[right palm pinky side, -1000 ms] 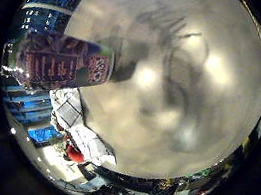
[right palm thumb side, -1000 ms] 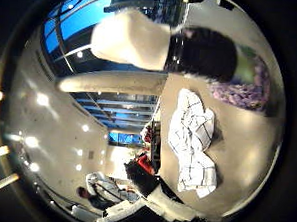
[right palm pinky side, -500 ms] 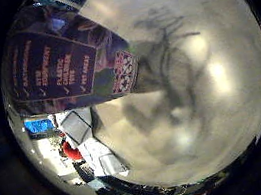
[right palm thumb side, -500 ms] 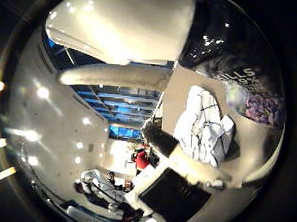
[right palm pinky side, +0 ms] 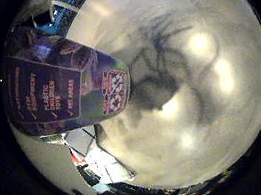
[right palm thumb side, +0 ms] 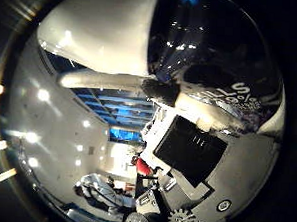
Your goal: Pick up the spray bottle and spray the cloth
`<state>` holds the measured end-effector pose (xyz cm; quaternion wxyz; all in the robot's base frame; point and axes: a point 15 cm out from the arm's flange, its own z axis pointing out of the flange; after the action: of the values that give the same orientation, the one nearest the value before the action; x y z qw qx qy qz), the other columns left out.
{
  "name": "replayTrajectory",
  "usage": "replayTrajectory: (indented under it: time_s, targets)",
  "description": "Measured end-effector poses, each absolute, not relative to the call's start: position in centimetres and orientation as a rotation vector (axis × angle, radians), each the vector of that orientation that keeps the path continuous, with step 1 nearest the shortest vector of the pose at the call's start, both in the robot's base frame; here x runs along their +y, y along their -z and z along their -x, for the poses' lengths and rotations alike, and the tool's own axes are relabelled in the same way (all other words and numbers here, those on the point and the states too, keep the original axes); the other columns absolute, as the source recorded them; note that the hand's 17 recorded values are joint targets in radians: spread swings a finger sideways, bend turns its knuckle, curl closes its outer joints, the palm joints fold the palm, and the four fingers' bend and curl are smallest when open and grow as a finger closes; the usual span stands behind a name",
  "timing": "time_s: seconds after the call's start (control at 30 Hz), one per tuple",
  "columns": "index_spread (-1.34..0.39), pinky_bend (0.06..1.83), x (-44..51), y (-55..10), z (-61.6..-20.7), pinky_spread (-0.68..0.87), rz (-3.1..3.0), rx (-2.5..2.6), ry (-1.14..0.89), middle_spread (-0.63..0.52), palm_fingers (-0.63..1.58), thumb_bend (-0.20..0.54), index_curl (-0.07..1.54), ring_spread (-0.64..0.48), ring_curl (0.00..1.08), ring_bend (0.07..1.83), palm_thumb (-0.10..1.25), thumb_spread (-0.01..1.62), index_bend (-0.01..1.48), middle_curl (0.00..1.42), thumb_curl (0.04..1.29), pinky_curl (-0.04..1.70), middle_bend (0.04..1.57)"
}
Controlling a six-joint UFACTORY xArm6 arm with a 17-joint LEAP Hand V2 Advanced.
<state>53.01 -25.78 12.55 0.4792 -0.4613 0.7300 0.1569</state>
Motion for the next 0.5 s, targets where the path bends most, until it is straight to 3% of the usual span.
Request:
replayTrajectory:
  time_s: [0.2,0.43,0.5]
  targets:
    - [-0.42,1.19,-28.5,-15.4,-52.4,-0.28,1.097,1.772,-0.305,-0.24,1.07,-0.018,0.92,-0.25,0.75,1.30,0.78,0.97,0.96,0.95,0.34,0.89,1.14]
    - [-0.35,1.18,-29.7,-20.6,-51.7,-0.24,1.106,1.713,-0.244,-0.20,1.08,-0.014,0.97,-0.24,0.78,1.33,0.83,0.99,1.05,0.95,0.36,1.05,1.24]
    - [-0.32,1.16,-29.4,-22.4,-51.5,-0.23,1.129,1.691,-0.233,-0.18,1.09,0.011,0.98,-0.24,0.79,1.33,0.93,1.02,1.07,0.93,0.39,1.11,1.27]
